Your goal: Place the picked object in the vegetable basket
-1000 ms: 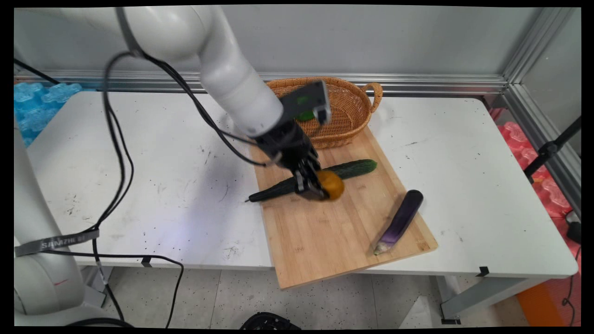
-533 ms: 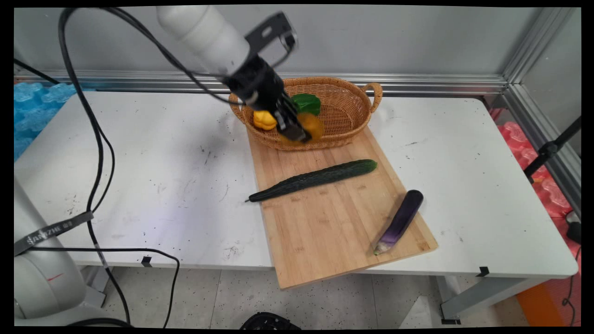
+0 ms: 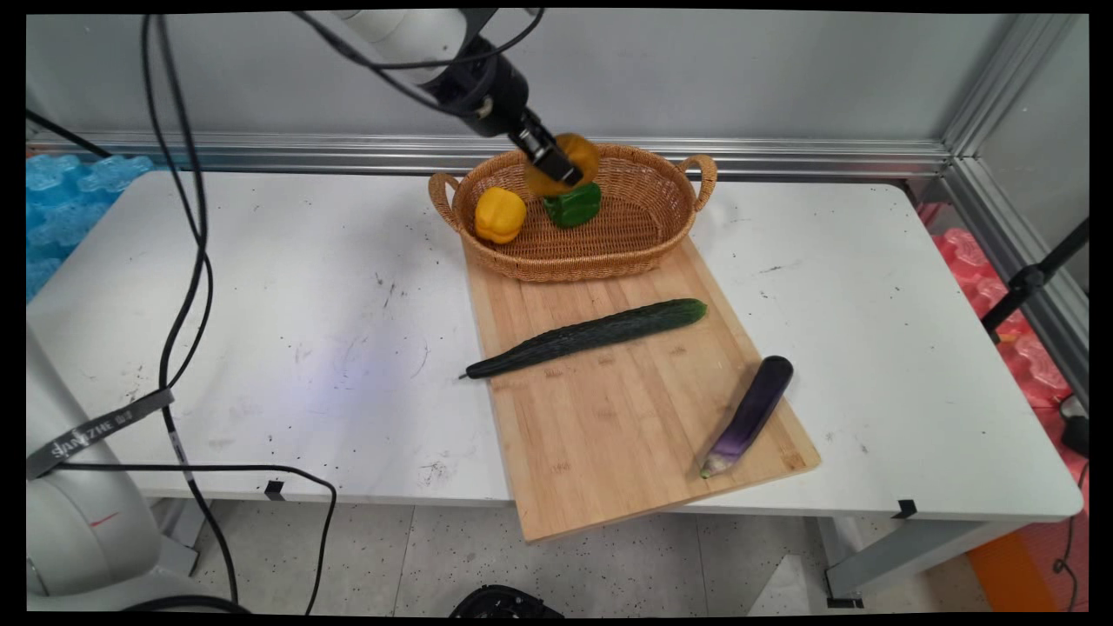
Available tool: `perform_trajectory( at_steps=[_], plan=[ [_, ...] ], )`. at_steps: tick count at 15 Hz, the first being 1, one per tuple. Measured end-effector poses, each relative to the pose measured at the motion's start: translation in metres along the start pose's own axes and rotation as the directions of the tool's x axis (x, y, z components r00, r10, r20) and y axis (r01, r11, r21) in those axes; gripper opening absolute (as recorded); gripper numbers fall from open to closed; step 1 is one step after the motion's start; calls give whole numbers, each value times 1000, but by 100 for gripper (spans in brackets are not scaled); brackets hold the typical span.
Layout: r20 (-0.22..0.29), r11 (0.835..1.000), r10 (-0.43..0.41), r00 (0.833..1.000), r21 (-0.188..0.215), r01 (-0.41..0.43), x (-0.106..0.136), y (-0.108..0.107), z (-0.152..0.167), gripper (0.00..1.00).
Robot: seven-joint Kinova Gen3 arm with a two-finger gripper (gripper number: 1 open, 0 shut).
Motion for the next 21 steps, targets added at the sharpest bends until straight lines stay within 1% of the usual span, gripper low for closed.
perform_trajectory(
  at_steps=[3,4,8,11,14,21],
  plan=[
    [-16,1000,-13,1000,25,13,14,-19,23,0],
    [-17,1000,-12,1000,28,13,17,-22,29,0],
    [-9,1000,4,1000,31,-4,29,-36,71,0],
    [2,1000,14,1000,28,-14,33,-40,96,0],
    [22,1000,24,999,17,-24,34,-43,132,0],
    [60,999,35,998,-8,-34,35,-41,185,0]
  ],
)
